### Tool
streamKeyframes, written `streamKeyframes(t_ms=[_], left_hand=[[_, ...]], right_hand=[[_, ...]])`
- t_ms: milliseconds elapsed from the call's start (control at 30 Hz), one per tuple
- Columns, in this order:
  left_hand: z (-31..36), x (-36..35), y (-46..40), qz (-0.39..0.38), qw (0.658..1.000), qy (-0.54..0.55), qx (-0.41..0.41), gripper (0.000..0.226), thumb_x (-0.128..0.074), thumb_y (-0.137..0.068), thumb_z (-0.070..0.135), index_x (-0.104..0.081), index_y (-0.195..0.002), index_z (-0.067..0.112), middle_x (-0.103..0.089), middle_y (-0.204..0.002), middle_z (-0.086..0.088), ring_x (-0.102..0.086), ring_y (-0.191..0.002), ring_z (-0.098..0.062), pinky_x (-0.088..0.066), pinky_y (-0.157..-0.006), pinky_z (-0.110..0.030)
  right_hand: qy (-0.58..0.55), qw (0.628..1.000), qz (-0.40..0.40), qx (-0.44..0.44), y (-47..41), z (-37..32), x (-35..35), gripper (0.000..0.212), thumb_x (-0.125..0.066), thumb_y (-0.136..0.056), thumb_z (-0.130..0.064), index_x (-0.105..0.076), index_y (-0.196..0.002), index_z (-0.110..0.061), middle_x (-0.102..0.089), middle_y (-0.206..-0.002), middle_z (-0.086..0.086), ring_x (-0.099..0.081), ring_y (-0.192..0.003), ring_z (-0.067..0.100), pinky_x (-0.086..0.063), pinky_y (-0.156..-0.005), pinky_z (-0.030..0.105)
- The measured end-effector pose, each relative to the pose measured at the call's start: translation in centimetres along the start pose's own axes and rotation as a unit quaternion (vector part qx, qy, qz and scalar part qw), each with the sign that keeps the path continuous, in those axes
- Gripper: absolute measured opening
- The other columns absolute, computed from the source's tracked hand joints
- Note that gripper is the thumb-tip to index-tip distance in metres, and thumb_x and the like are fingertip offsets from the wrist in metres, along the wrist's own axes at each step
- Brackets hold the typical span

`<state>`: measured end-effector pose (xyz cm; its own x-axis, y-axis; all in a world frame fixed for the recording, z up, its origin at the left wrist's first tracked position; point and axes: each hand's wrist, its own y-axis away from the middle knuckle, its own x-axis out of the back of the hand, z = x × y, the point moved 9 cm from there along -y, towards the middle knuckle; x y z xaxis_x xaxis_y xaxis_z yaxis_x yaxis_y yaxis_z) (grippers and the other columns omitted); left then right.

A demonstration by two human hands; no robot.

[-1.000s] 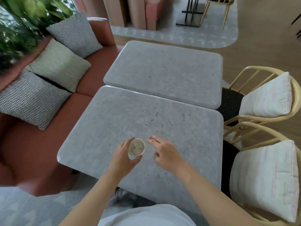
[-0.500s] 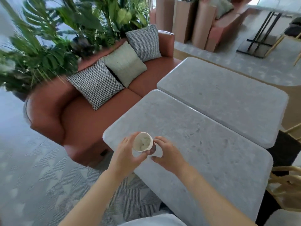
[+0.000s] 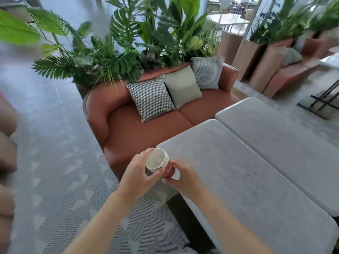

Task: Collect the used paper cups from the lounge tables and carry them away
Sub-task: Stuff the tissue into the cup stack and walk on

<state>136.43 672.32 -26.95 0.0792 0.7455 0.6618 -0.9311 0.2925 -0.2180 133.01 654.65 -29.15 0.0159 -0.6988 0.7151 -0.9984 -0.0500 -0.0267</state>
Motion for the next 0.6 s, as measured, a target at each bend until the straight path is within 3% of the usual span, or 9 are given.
streamKeyframes(t_ms=[233, 467, 600], left_hand=[[-7.0, 10.7, 4.4, 0.069, 0.996, -0.016, 0.050, 0.074, -0.059, -0.089, 0.066, -0.045, -0.152, 0.031, -0.048, -0.134, 0.024, -0.051, -0.128, -0.009, -0.048, -0.106, -0.037], [-13.5, 21.2, 10.8, 0.142, 0.981, -0.050, 0.122, 0.081, -0.056, -0.087, 0.072, -0.042, -0.156, 0.031, -0.057, -0.142, 0.007, -0.053, -0.130, -0.015, -0.050, -0.101, -0.037], [-16.5, 26.1, 14.6, 0.188, 0.966, -0.042, 0.169, 0.085, -0.058, -0.086, 0.073, -0.043, -0.157, 0.030, -0.056, -0.145, 0.005, -0.054, -0.130, -0.014, -0.047, -0.109, -0.037]], right_hand=[[0.008, 0.996, -0.041, 0.084, -3.2, -10.9, -7.5, 0.050, -0.091, -0.078, -0.028, -0.069, -0.121, -0.017, -0.067, -0.118, -0.005, -0.064, -0.105, 0.012, -0.055, -0.094, 0.036], [0.023, 0.978, -0.101, 0.183, -5.4, -21.7, -16.3, 0.053, -0.090, -0.079, -0.032, -0.069, -0.125, -0.016, -0.066, -0.124, -0.007, -0.064, -0.110, 0.014, -0.053, -0.098, 0.039], [0.027, 0.963, -0.147, 0.226, -6.0, -26.7, -21.2, 0.053, -0.088, -0.079, -0.039, -0.067, -0.124, -0.020, -0.065, -0.120, -0.009, -0.065, -0.103, 0.015, -0.055, -0.094, 0.042]])
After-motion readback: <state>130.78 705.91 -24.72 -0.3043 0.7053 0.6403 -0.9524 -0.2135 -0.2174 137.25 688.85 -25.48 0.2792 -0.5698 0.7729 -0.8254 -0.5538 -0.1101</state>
